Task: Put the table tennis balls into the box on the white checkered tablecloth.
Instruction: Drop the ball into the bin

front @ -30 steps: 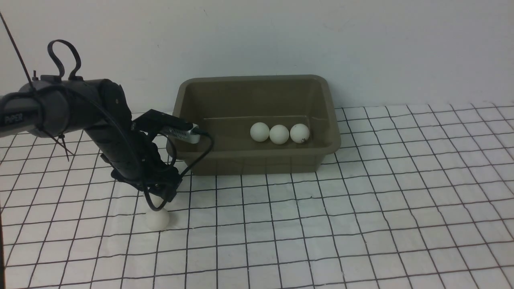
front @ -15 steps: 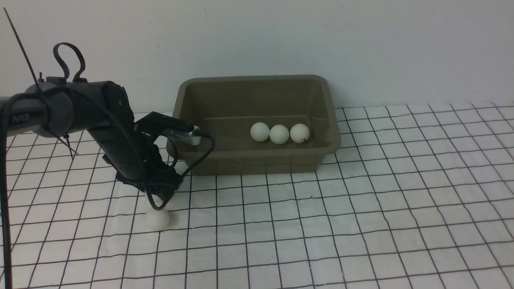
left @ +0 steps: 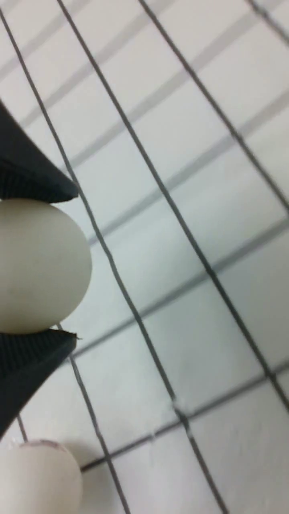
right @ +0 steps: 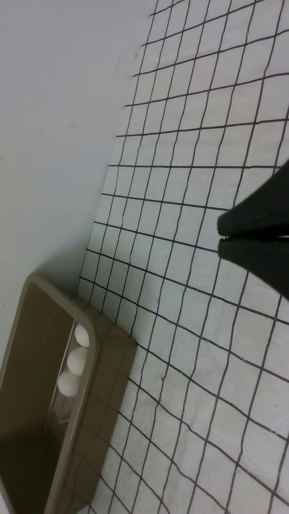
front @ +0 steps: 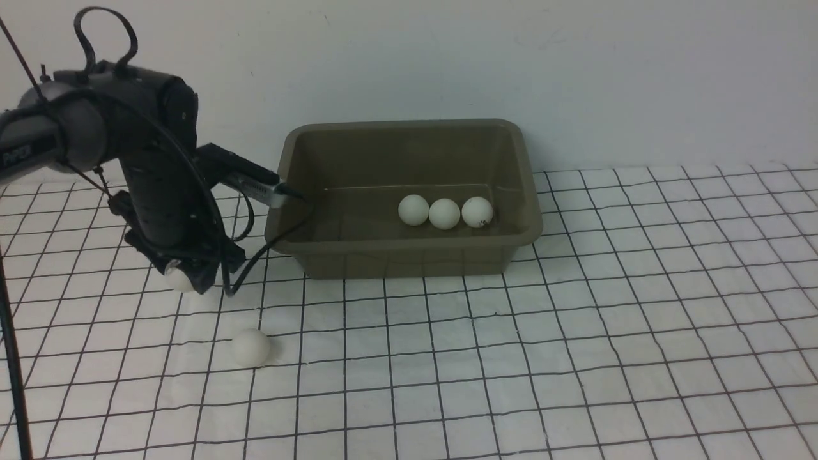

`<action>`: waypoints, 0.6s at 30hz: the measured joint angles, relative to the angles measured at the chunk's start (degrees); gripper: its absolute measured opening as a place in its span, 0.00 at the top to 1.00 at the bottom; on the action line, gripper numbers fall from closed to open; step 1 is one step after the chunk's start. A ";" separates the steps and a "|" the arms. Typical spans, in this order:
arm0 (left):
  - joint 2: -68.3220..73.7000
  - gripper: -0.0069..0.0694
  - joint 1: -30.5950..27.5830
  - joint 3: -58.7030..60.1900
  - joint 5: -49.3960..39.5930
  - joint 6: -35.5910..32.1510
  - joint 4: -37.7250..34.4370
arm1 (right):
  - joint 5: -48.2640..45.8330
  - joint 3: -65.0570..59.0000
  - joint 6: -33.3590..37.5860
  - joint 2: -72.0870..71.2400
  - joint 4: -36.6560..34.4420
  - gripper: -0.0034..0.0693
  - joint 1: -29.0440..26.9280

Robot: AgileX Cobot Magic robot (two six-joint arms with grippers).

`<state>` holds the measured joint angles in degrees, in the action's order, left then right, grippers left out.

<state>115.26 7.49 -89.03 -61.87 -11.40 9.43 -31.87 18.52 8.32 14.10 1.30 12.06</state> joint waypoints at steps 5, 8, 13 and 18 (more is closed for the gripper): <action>-2.12 0.44 1.61 -9.45 -2.75 1.46 -0.17 | 0.00 0.00 0.00 0.00 0.00 0.98 0.00; -1.97 0.44 5.34 -15.84 -0.99 0.16 -4.04 | 0.00 0.00 0.00 0.00 0.00 0.98 0.00; 1.71 0.44 10.30 -18.90 2.31 -0.58 -6.10 | 0.00 0.00 0.00 0.00 0.00 0.98 0.00; 7.30 0.44 12.58 -19.12 4.45 -0.67 -5.90 | 0.00 0.00 0.00 0.00 0.00 0.98 0.00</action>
<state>122.56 20.07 -108.15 -57.42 -12.07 3.53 -31.87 18.52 8.32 14.10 1.30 12.06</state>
